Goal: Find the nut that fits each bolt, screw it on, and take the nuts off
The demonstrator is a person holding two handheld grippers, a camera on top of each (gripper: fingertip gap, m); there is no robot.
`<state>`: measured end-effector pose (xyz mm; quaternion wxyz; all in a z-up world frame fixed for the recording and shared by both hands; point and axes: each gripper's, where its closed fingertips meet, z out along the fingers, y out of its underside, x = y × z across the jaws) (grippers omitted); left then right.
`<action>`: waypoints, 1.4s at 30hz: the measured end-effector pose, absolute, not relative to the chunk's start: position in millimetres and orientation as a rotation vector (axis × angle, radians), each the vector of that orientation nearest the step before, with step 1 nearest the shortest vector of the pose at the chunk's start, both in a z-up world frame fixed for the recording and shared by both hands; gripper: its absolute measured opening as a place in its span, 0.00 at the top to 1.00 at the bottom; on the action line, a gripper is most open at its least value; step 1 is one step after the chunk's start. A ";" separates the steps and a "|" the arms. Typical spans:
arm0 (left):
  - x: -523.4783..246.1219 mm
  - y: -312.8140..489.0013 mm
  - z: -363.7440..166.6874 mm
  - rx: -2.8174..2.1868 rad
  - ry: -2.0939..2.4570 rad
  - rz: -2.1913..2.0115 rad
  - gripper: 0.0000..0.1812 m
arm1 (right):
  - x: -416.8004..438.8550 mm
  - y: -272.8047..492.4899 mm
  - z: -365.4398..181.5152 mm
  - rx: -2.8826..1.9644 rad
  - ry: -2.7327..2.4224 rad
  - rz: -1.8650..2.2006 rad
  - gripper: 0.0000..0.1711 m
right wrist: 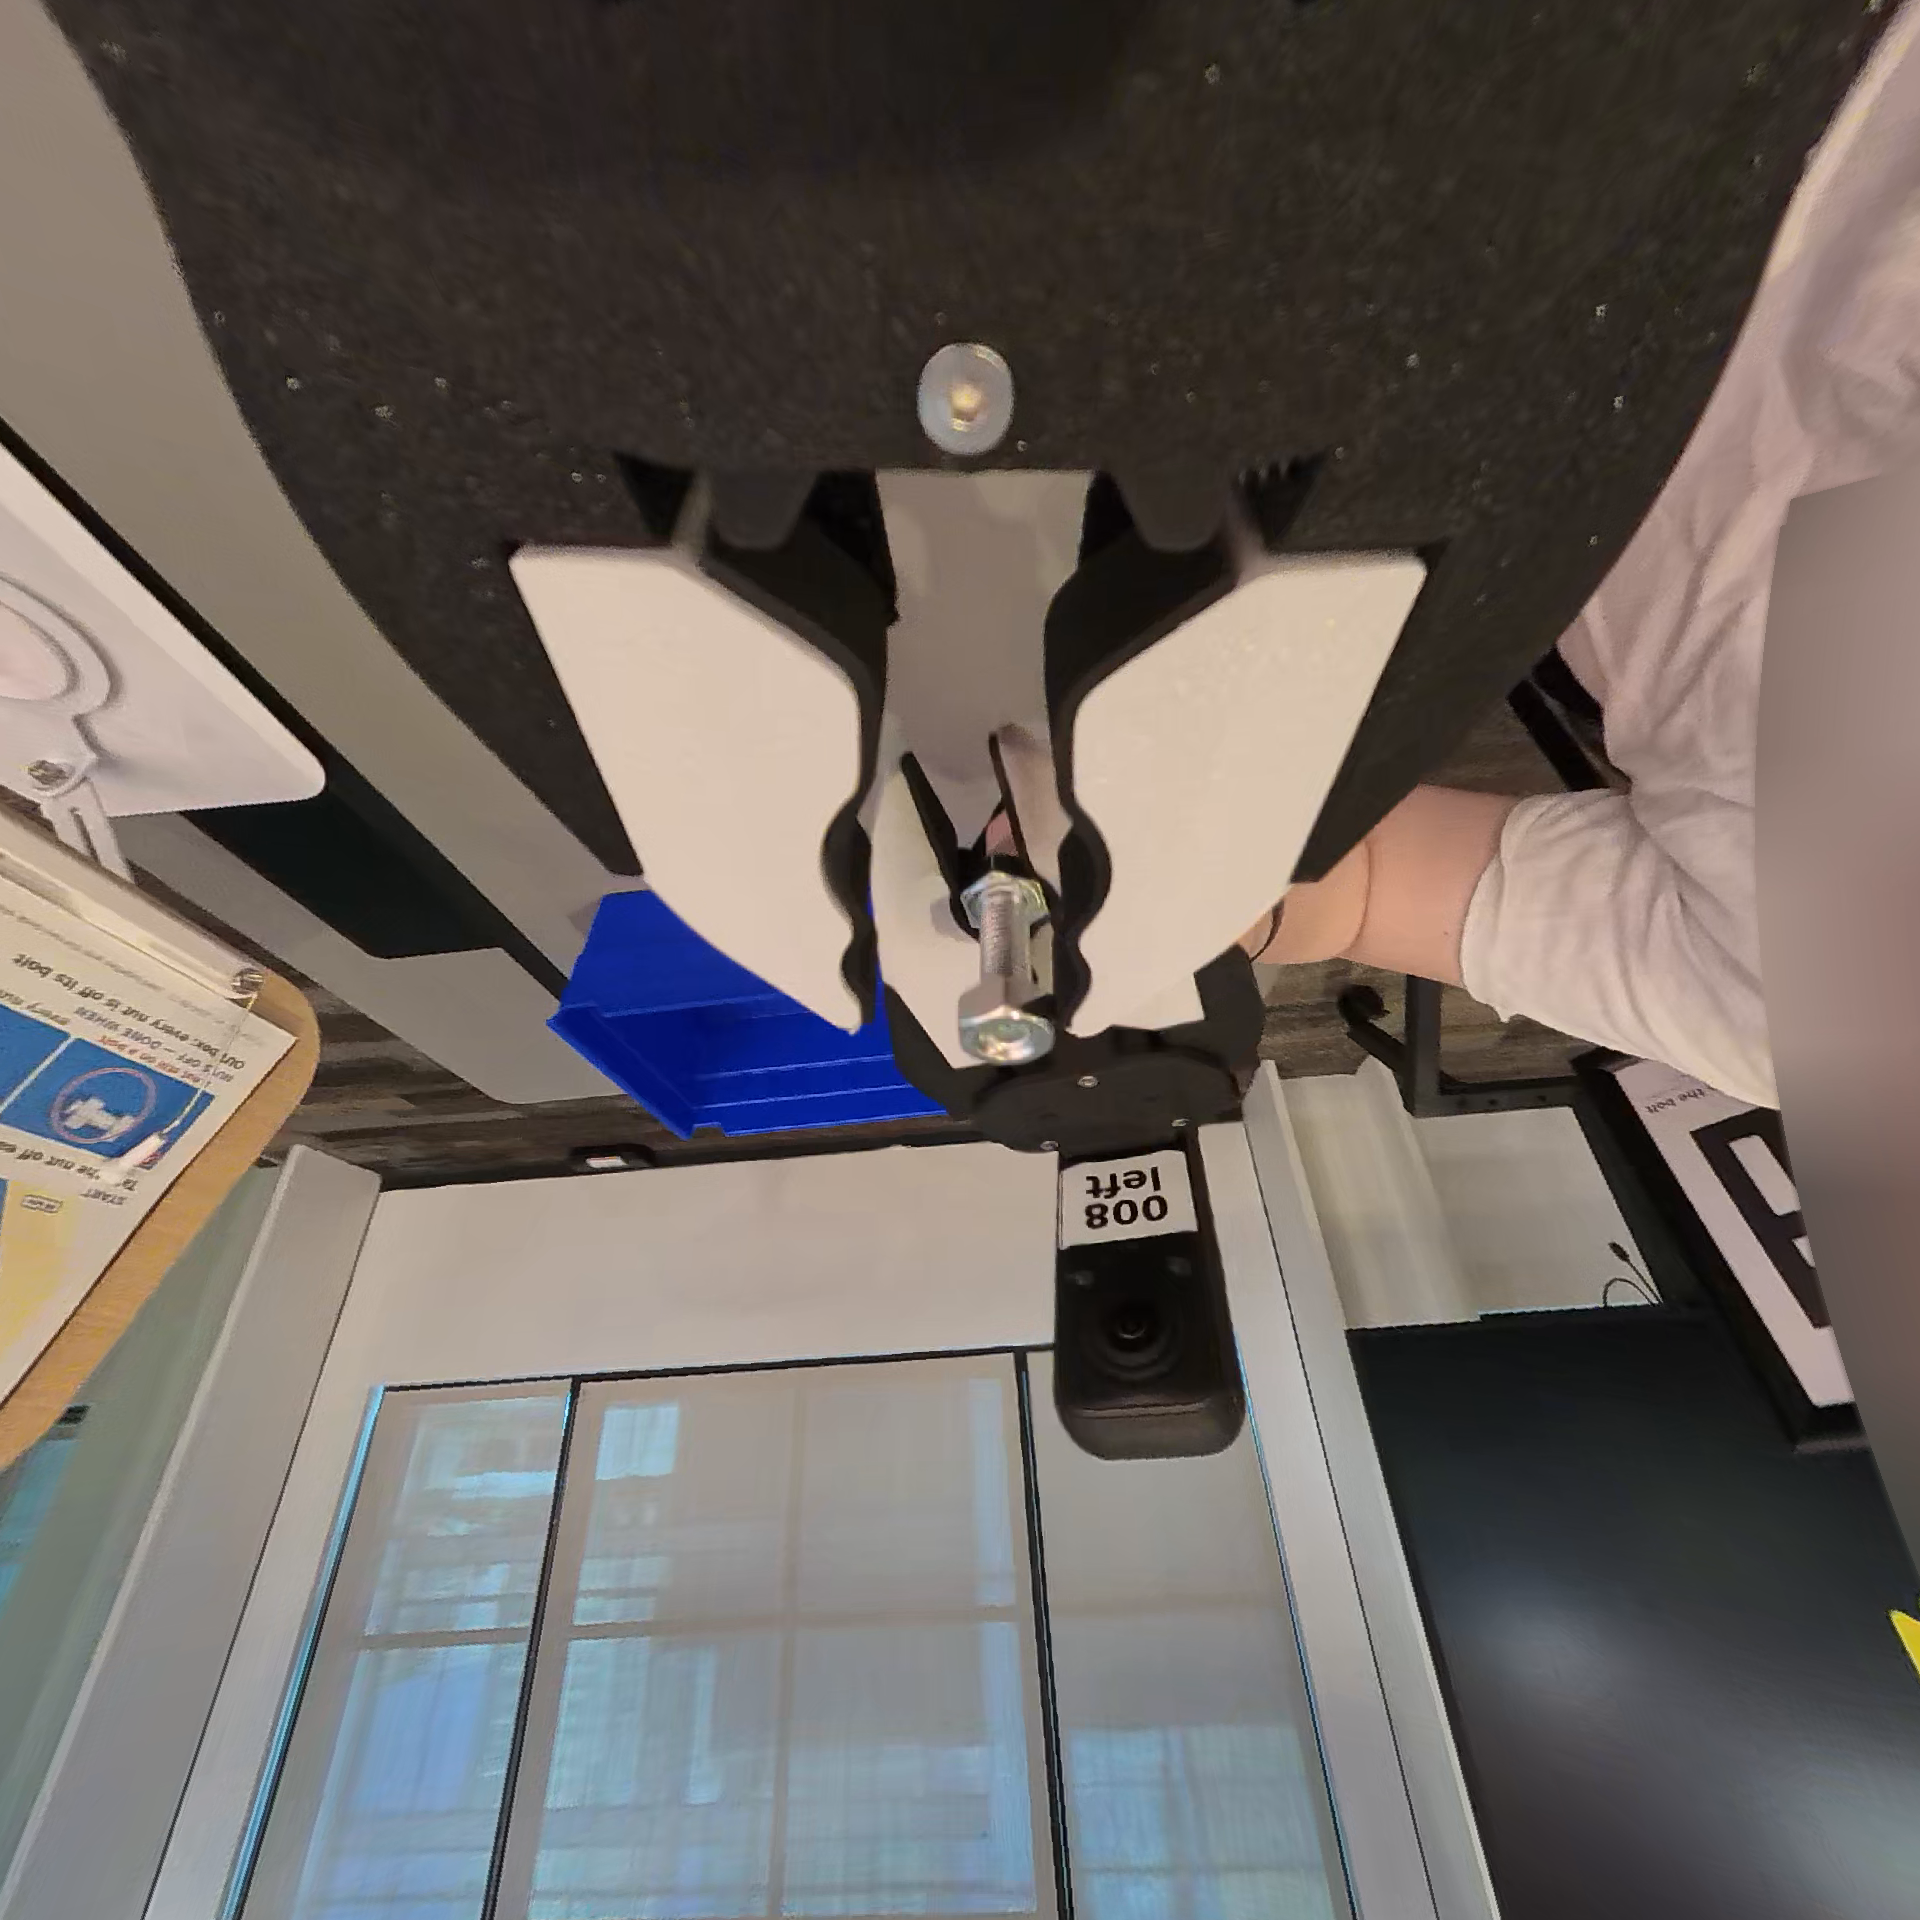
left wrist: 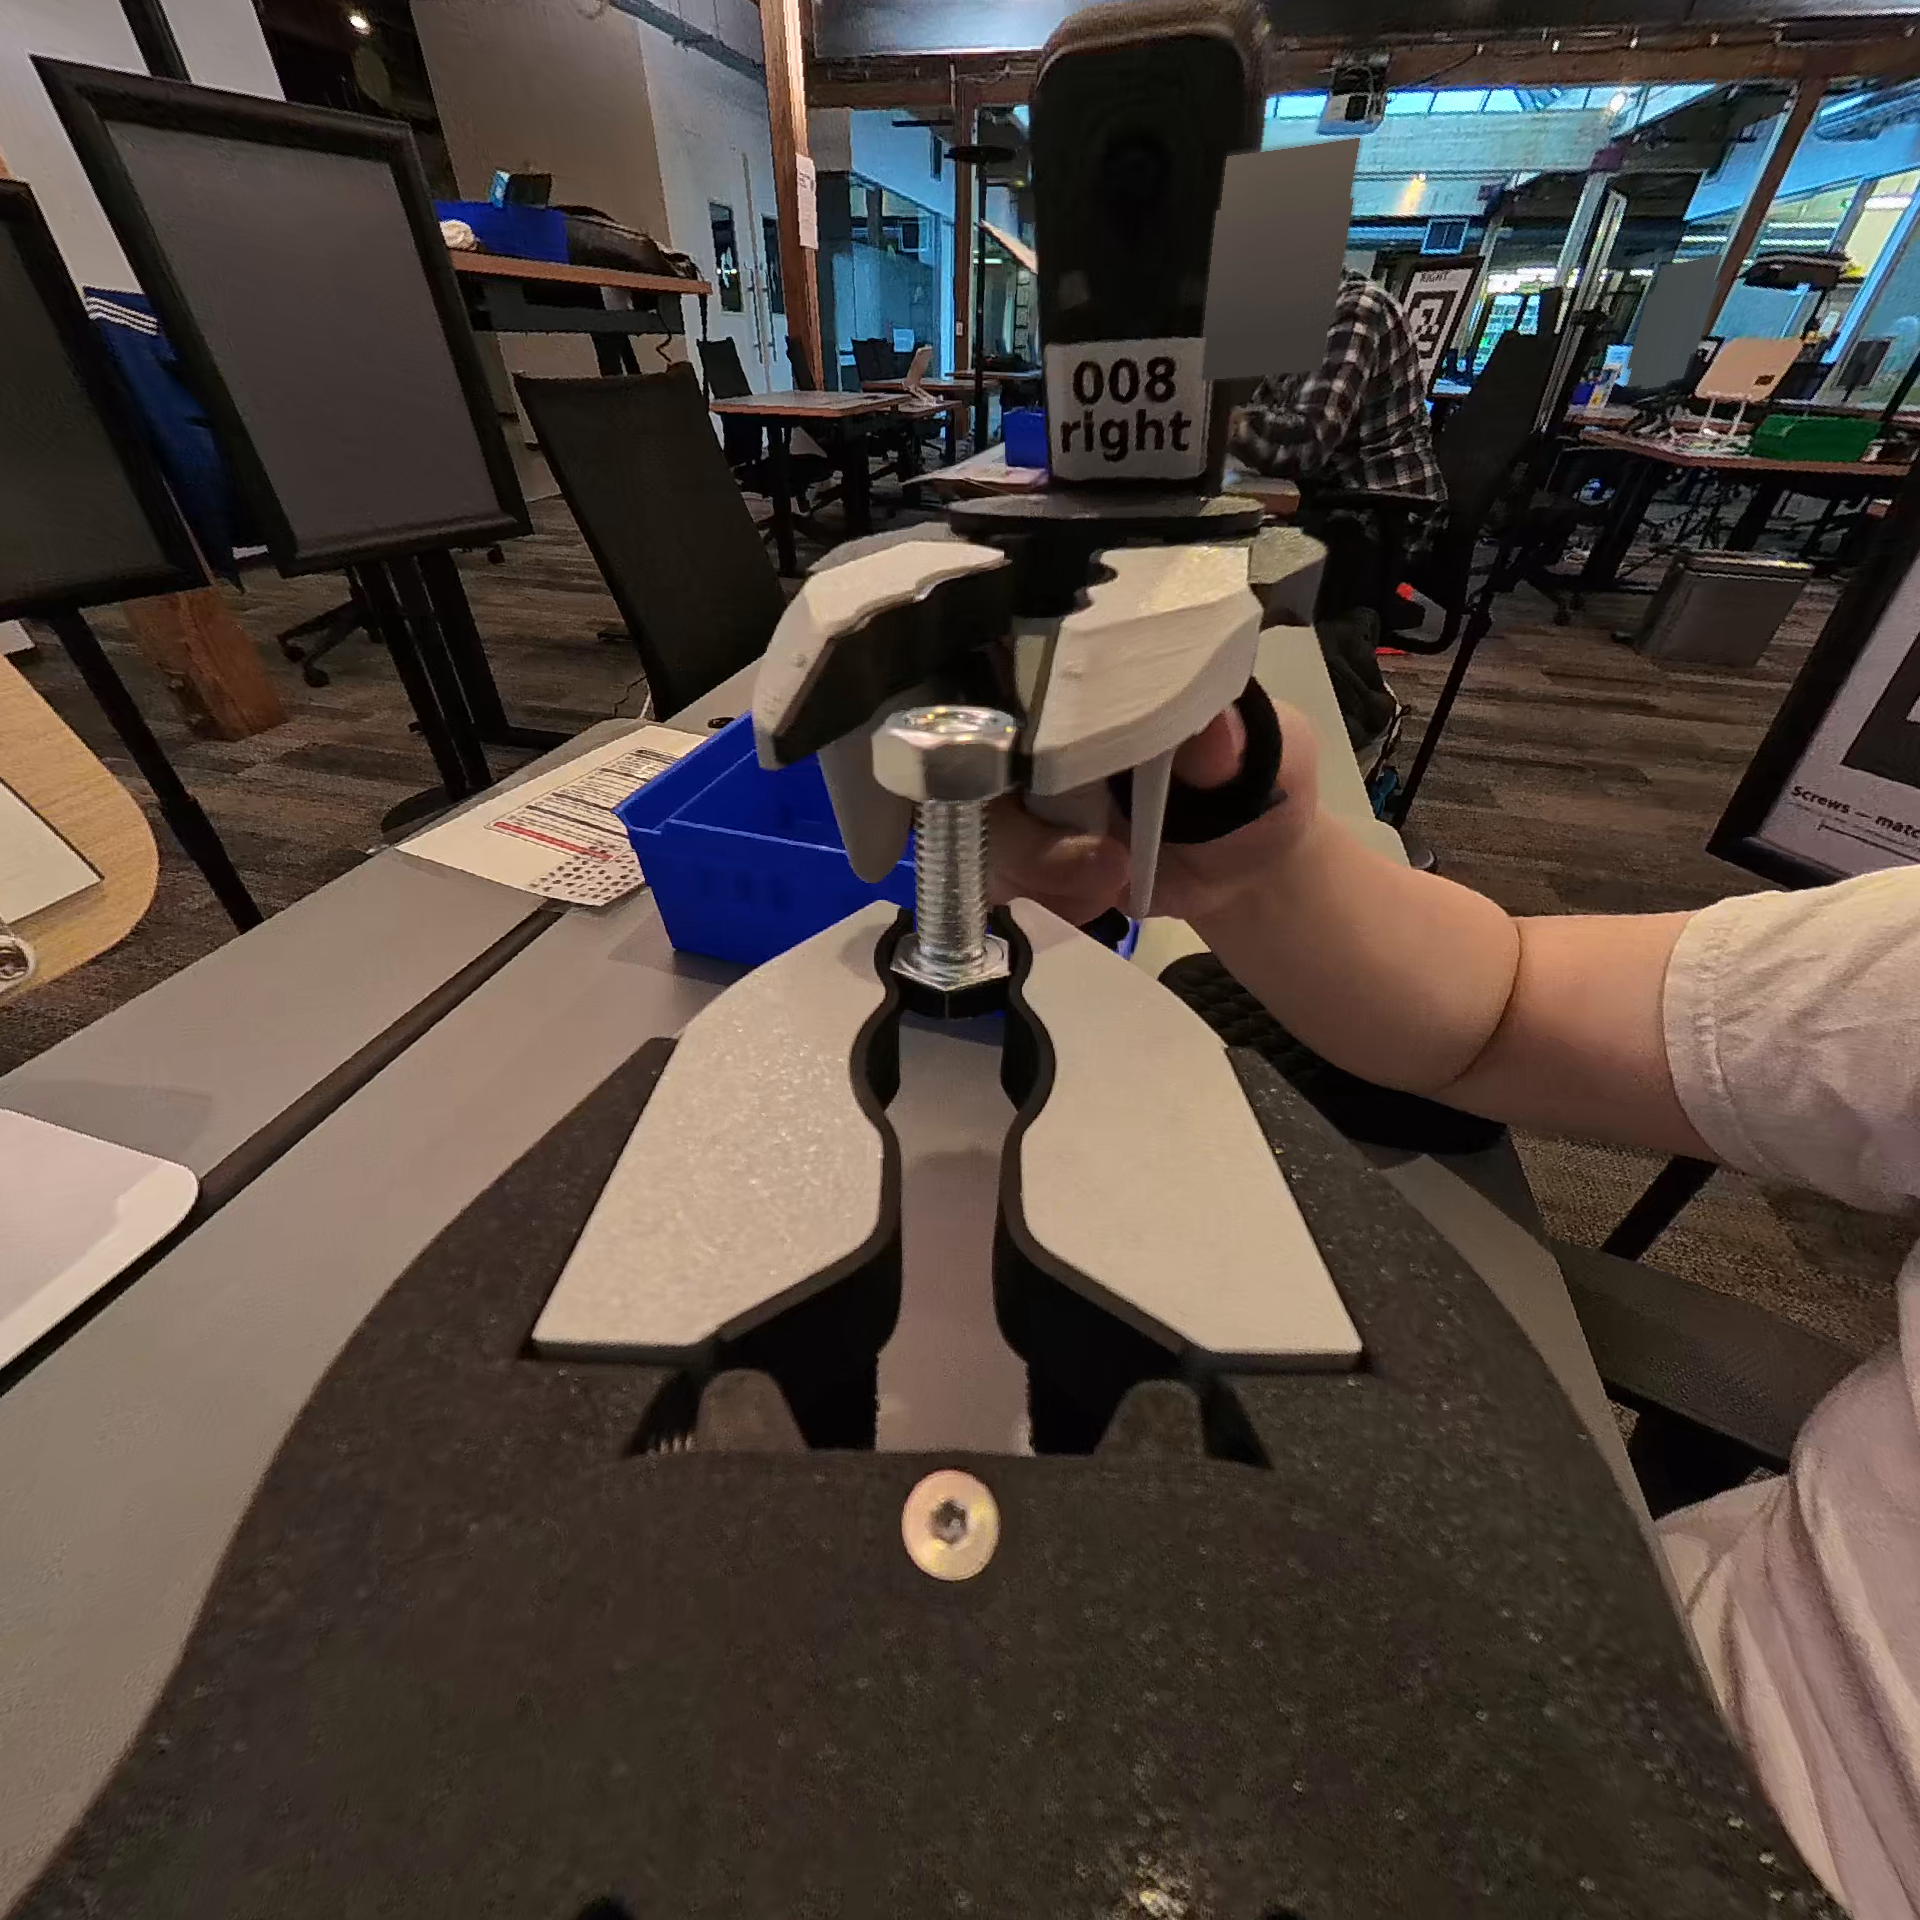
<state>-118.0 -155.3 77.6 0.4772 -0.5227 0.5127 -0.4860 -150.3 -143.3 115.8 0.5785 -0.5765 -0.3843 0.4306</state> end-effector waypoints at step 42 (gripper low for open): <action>-118.9 -155.7 78.6 -1.275 1.255 -1.195 0.92 | -146.7 -148.1 124.3 -1.305 -0.870 1.143 0.82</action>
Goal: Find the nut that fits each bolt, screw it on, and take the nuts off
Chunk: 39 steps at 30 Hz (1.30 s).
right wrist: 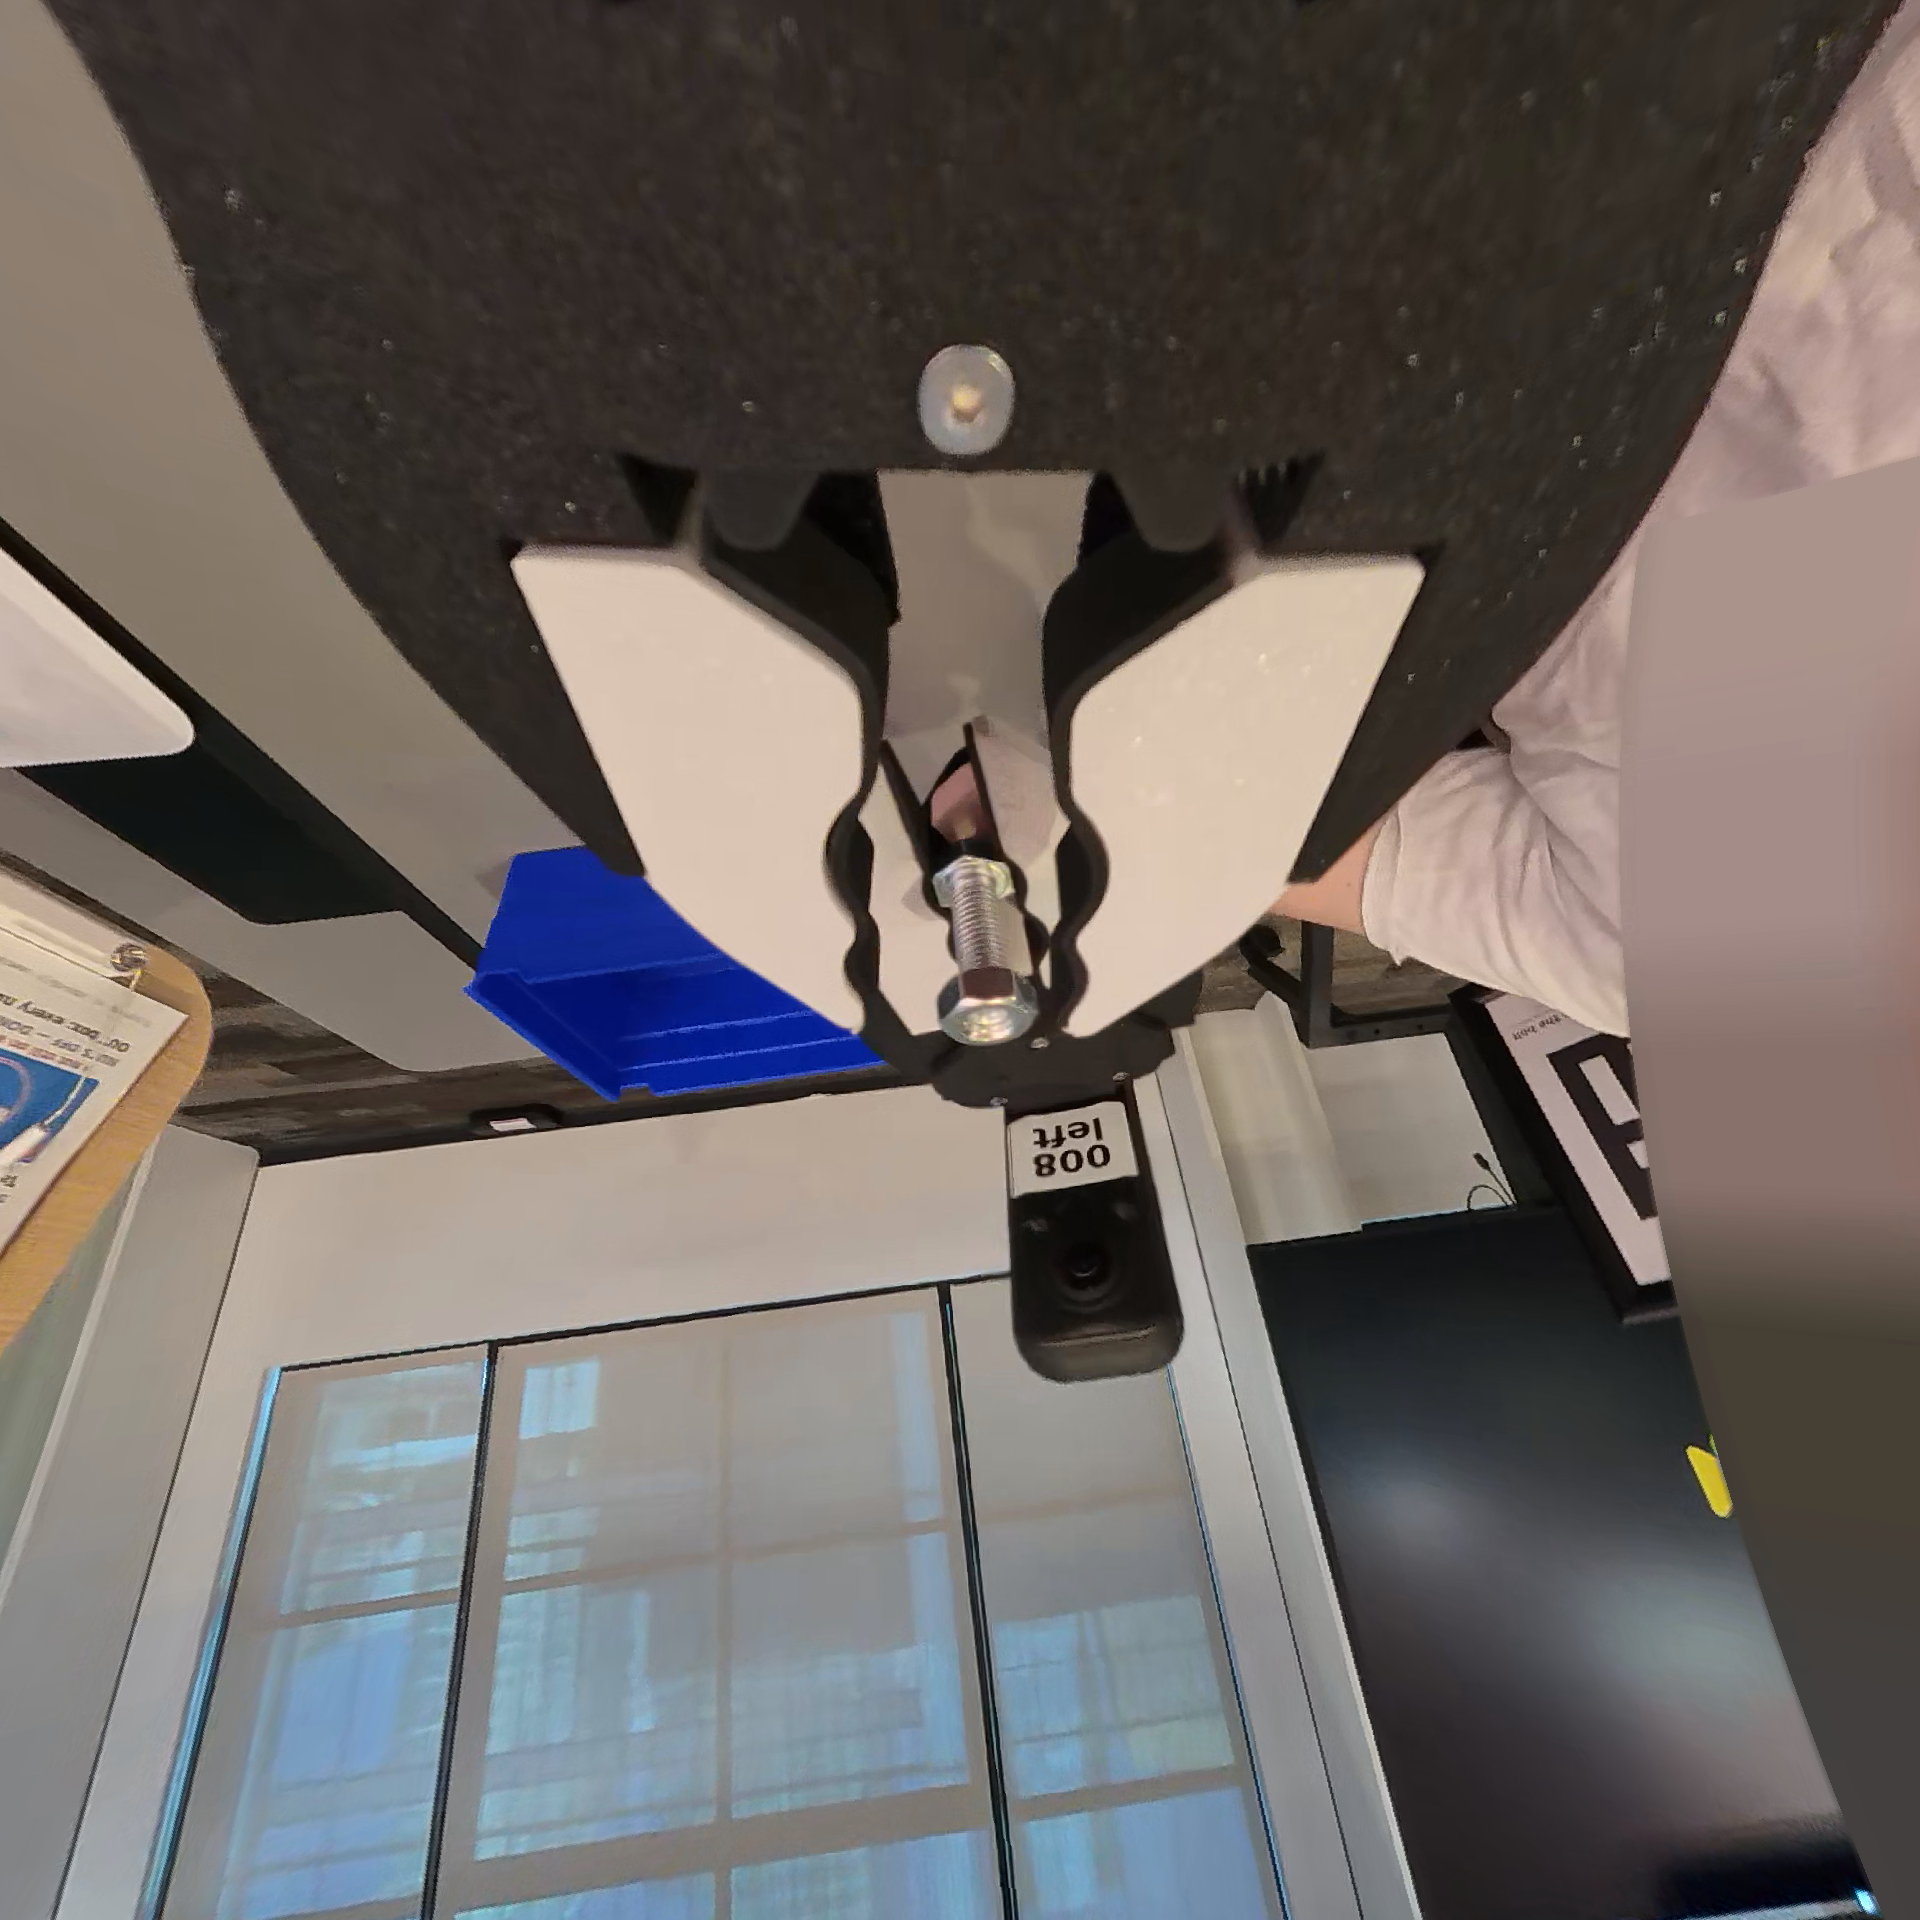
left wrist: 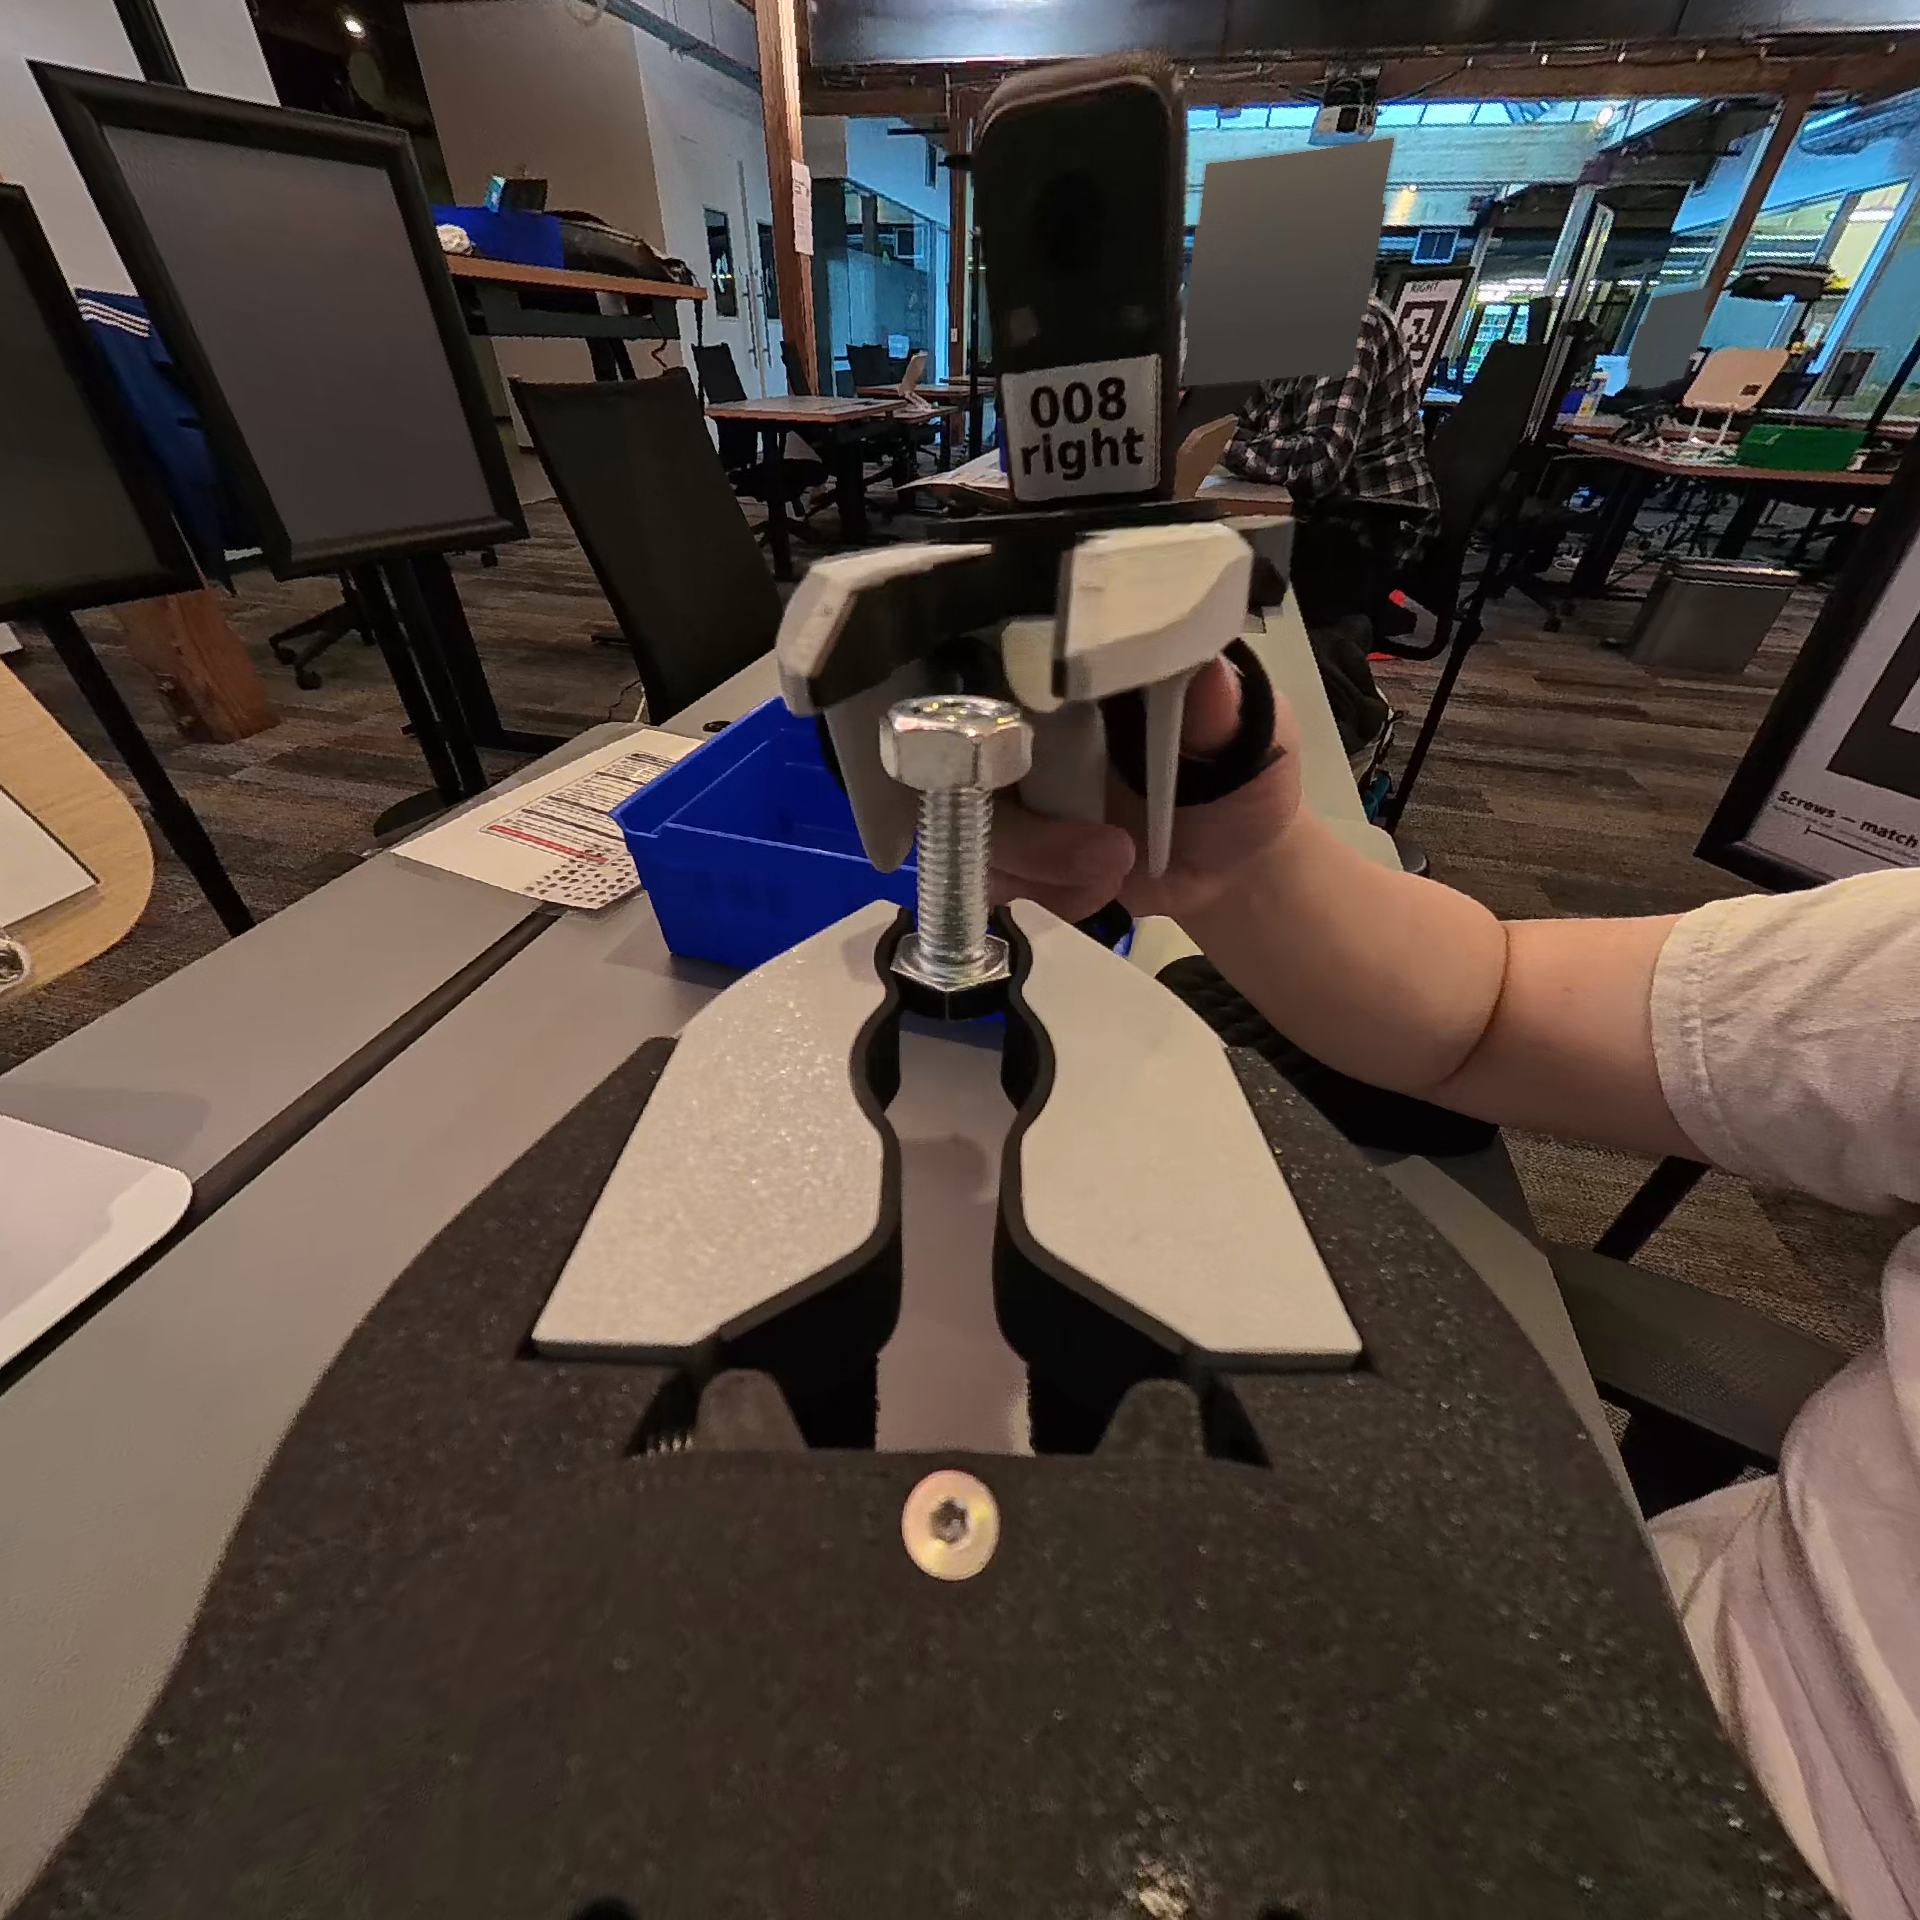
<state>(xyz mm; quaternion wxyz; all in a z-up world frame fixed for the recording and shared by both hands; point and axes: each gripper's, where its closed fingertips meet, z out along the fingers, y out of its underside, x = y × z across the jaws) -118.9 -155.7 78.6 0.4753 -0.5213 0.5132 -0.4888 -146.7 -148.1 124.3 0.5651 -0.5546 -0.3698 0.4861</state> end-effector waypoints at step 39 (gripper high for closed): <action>-125.0 -243.3 89.3 -1.024 1.553 -1.846 0.92 | -156.1 -214.3 124.4 -0.999 -1.235 1.523 0.90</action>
